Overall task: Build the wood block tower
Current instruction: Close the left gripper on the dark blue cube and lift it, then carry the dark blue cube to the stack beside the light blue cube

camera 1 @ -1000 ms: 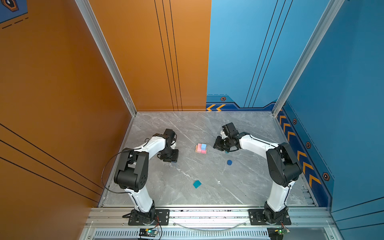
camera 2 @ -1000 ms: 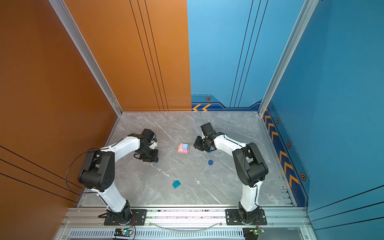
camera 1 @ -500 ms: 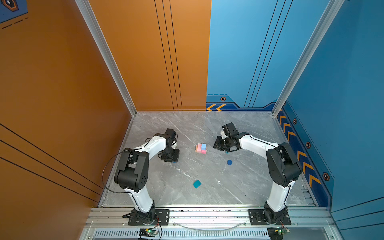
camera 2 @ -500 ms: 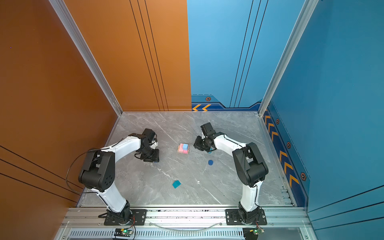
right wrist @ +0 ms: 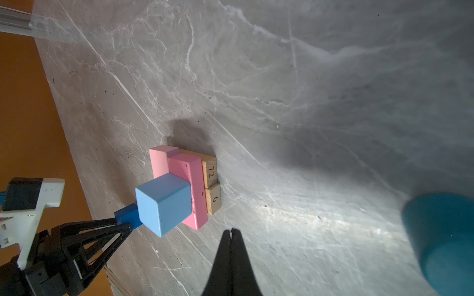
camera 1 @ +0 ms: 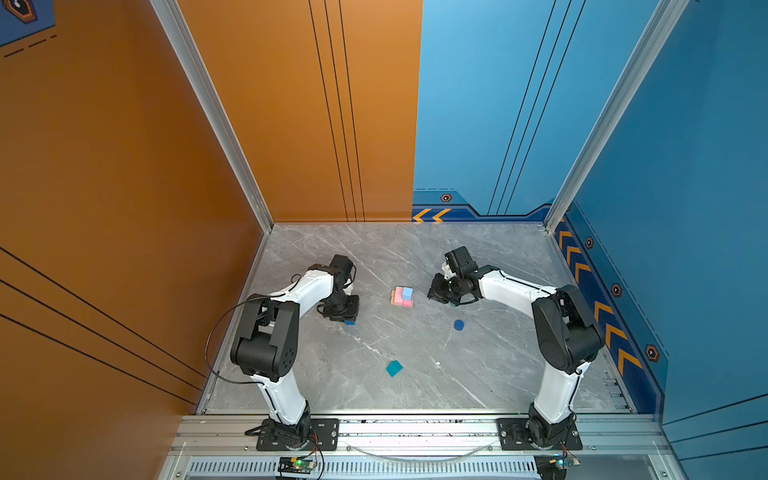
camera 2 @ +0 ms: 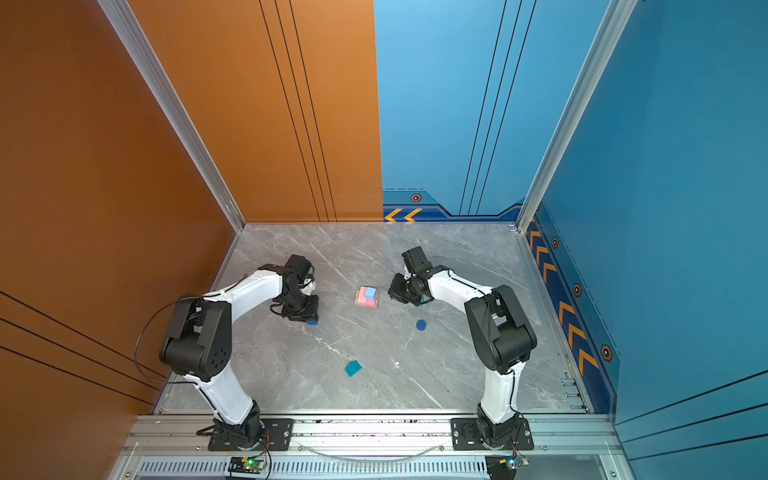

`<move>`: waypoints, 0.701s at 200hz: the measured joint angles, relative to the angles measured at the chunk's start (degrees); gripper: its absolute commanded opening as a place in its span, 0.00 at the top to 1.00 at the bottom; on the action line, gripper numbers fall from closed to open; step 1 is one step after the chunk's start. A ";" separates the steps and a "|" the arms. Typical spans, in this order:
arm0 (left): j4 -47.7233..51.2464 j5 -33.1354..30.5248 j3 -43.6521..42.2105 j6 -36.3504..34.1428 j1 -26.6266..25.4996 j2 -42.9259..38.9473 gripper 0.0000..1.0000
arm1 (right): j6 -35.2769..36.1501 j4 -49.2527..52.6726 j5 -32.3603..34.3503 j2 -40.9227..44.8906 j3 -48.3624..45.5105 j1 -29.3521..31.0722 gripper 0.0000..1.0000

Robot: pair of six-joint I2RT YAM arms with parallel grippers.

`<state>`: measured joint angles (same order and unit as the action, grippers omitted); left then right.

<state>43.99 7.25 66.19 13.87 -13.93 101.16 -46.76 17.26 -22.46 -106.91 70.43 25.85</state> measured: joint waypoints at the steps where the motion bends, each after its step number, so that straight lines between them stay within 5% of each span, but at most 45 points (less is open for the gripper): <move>1: 0.00 0.00 0.02 0.00 0.00 0.00 0.73 | 0.00 -0.02 0.00 0.00 0.00 0.00 0.97; 72: 2.27 -0.22 3.41 0.74 -0.39 0.00 0.80 | 0.00 -0.37 0.00 0.50 -0.66 -0.04 0.96; 140: 7.13 0.35 22.49 0.76 -6.23 1.90 0.80 | 0.00 -0.42 -0.02 1.18 -0.74 -0.44 0.96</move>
<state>51.11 7.60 88.68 14.63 -20.16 103.07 -46.76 16.84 -22.48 -105.73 69.69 25.41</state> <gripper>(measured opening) 0.323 0.047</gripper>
